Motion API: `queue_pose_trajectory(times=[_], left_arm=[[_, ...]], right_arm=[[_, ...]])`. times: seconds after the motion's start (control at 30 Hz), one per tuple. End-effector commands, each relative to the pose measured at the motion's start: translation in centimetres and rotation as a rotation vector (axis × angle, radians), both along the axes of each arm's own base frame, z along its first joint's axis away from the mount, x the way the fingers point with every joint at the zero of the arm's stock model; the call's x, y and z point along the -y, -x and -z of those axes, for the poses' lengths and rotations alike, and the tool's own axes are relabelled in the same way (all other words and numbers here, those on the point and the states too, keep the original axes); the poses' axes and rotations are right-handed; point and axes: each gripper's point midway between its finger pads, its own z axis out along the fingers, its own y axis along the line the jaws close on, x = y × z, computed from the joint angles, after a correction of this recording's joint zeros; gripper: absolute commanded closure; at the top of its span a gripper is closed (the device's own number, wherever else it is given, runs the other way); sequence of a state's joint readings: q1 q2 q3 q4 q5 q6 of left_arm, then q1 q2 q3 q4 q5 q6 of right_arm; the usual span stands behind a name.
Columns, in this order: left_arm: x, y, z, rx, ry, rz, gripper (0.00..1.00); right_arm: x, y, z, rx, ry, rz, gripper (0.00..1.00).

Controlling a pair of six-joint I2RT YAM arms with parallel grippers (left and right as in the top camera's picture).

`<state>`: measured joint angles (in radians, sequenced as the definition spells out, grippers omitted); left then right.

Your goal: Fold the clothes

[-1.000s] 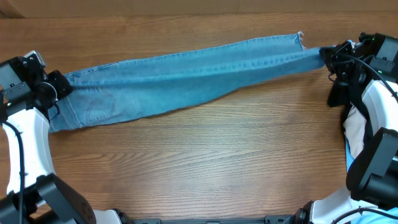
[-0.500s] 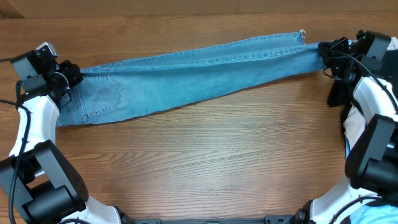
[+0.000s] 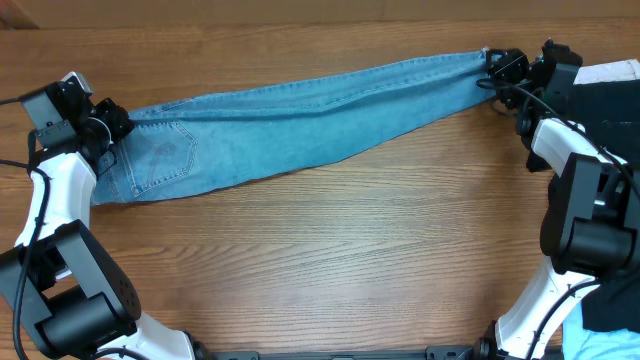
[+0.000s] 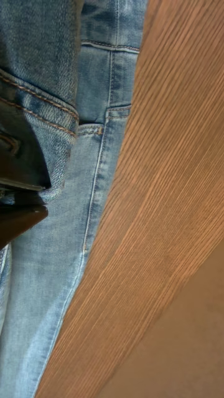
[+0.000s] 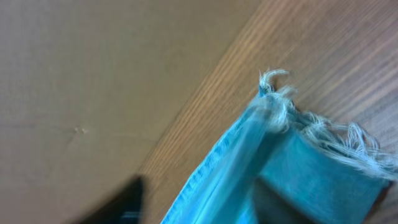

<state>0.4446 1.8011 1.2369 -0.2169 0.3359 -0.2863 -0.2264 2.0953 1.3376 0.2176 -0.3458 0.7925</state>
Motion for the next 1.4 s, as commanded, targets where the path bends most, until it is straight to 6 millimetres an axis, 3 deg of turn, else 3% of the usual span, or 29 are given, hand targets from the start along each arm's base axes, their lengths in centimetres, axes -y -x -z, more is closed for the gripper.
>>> queue_pose_trajectory(times=[0.0,0.03,0.1,0.23,0.37,0.47,0.53,0.73,0.97,1.13,1.37], left_arm=[[-0.8,-0.7,-0.8,0.016,-0.034,-0.017,0.73],[-0.8,-0.7,-0.8,0.014,-0.042,-0.009,0.67],[-0.8,-0.5,-0.7,0.007,-0.051,0.001,0.33],[-0.7,-0.5,-0.7,0.000,-0.067,0.019,0.19],[-0.4,-0.2,-2.7,-0.020,-0.064,0.047,0.20],[1.4,1.3,-3.9,-0.106,-0.013,0.117,0.28],[3.3,2.7,-4.2,-0.186,0.051,0.151,0.30],[9.6,5.3,-2.9,-0.346,0.124,0.298,0.34],[17.5,5.8,-2.6,-0.399,0.104,0.489,0.36],[21.8,6.3,-2.6,-0.408,0.088,0.589,0.37],[24.4,7.0,-2.5,-0.424,0.078,0.654,0.39]], right_arm=[[0.6,-0.6,-1.7,0.064,0.101,-0.073,0.20],[0.7,-0.3,-1.7,0.059,0.097,-0.110,0.16],[1.3,0.7,-1.0,0.021,0.071,-0.159,0.16],[1.6,2.9,0.4,-0.059,-0.033,-0.226,0.17],[0.9,4.9,2.5,-0.173,-0.086,-0.247,0.17],[0.6,6.2,4.1,-0.270,-0.108,-0.232,0.22],[0.8,6.9,4.9,-0.305,-0.070,-0.236,0.27],[1.0,8.0,6.4,-0.339,0.098,-0.321,0.27],[2.3,5.8,6.9,-0.271,0.153,-0.273,0.27],[2.1,3.8,8.3,-0.221,0.137,-0.234,0.25],[0.2,1.7,10.3,-0.178,0.082,-0.205,0.24]])
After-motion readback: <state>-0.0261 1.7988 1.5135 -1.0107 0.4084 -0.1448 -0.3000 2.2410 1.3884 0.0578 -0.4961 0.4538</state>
